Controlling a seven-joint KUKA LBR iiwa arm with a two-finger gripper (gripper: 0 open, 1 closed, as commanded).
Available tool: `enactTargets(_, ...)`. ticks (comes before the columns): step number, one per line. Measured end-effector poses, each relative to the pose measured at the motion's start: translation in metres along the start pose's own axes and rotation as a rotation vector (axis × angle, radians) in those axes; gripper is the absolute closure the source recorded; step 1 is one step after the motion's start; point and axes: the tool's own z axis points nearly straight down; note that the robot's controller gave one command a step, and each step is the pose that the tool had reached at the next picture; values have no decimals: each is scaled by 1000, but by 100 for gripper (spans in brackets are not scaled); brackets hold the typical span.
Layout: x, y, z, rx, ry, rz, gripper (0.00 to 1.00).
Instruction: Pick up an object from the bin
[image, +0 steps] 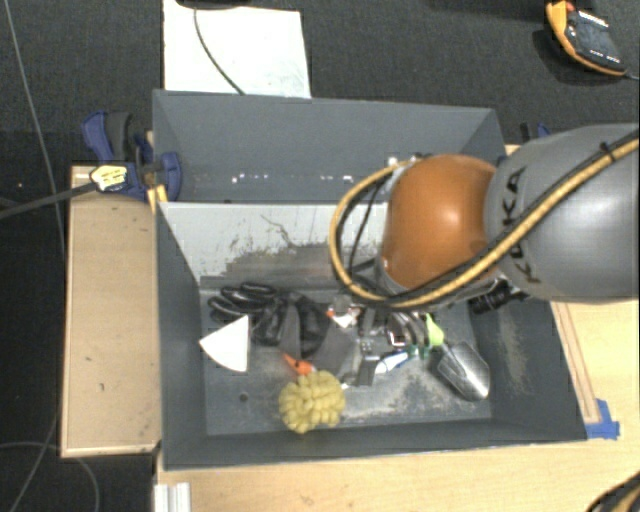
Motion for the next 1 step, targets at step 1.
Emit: enactTargets(1, -2, -1, -4, -1, -9, 6, 0)
